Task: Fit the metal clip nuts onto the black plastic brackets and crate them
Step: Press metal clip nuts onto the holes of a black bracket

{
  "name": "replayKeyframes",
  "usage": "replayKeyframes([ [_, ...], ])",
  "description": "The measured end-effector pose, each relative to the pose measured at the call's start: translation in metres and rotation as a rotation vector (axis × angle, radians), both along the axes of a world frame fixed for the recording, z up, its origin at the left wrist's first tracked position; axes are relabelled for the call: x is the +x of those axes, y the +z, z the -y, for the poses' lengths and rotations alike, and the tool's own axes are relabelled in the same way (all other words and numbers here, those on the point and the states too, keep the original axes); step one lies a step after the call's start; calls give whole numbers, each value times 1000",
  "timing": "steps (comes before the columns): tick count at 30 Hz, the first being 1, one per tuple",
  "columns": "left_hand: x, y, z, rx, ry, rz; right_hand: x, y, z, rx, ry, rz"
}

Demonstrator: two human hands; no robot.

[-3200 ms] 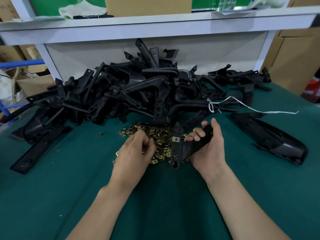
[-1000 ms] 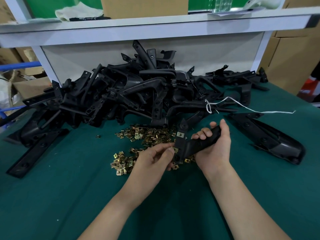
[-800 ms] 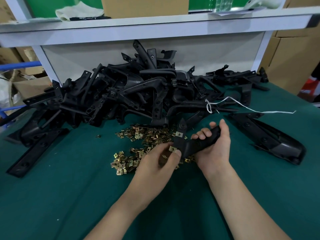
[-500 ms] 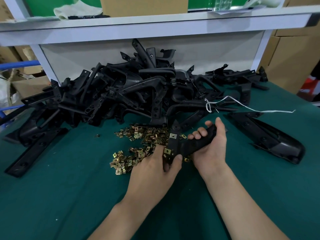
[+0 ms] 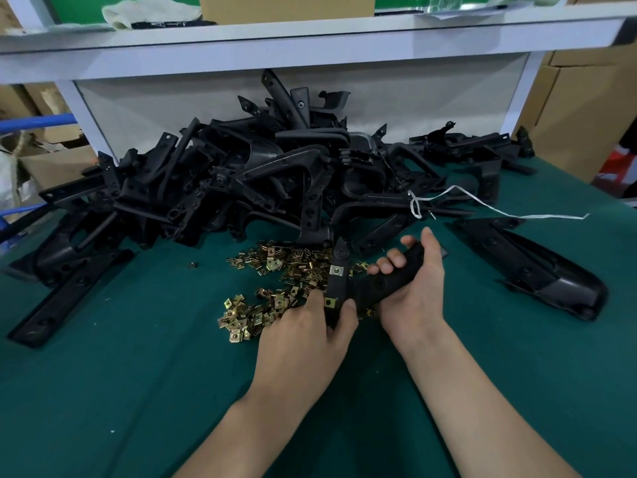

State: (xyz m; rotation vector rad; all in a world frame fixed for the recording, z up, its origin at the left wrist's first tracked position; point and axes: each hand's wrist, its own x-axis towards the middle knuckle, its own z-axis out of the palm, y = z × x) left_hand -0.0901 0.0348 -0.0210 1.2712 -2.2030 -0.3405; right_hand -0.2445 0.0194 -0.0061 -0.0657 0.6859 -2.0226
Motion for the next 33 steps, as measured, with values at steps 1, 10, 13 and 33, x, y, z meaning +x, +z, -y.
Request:
replayKeyframes([
  [1, 0, 0, 0, 2, -2, 5, 0, 0, 0, 0, 0, -2],
  [10, 0, -2, 1, -1, -10, 7, 1, -1, 0, 0, 12, -13],
  [13, 1, -2, 2, -3, -16, 17, 2, -1, 1, -2, 16, -6],
  [33, 0, -2, 0, -26, -16, 75, 2, -1, 0, 1, 18, 3],
])
